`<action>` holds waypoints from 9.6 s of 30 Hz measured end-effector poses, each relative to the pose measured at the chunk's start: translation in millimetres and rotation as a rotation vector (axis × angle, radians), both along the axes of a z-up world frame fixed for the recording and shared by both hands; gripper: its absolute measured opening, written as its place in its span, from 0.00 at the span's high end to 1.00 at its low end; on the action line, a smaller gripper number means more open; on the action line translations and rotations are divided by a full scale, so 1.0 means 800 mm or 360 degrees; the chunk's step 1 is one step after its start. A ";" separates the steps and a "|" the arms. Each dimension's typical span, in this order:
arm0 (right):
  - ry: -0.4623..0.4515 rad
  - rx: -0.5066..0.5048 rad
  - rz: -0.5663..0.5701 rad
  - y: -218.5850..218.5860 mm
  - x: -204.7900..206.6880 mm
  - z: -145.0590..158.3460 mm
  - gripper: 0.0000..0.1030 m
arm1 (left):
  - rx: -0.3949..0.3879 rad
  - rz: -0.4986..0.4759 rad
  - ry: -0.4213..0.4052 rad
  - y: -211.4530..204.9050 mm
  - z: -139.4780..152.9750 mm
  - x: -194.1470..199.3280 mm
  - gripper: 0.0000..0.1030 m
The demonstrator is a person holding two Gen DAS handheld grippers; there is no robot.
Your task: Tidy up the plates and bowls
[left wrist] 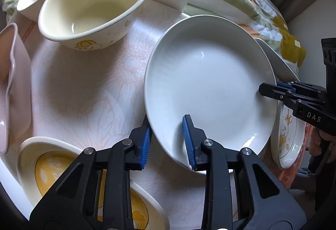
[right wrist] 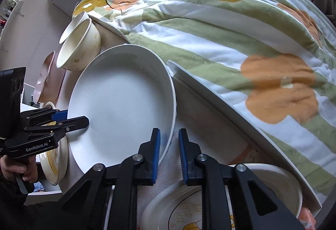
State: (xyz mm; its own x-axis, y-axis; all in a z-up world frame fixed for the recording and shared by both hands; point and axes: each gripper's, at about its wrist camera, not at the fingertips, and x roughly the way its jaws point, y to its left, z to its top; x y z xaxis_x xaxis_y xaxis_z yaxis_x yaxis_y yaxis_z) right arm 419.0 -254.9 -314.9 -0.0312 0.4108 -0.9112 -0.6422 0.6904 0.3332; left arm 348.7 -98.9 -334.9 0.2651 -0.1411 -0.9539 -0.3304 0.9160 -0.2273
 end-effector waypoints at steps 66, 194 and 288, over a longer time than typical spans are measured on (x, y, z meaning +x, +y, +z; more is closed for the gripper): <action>-0.0157 0.0113 -0.1041 0.095 -0.347 0.074 0.88 | 0.0051 -0.0781 -0.0208 0.146 0.065 -0.210 0.79; -0.0182 0.0174 -0.2176 -0.215 -0.199 0.009 0.86 | 0.0085 -0.1732 -0.0214 -0.258 0.022 0.146 0.85; -0.0302 0.0058 -0.0977 0.116 -0.338 0.049 0.86 | 0.0581 -0.0770 -0.0257 0.108 0.043 -0.204 0.84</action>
State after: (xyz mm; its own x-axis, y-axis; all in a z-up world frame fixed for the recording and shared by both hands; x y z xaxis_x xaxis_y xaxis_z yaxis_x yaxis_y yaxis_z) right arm 148.3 -162.5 -275.4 0.3799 0.3332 -0.8629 -0.1836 0.9415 0.2827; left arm 185.5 -12.5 -300.6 0.3975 0.0464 -0.9164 0.1535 0.9813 0.1163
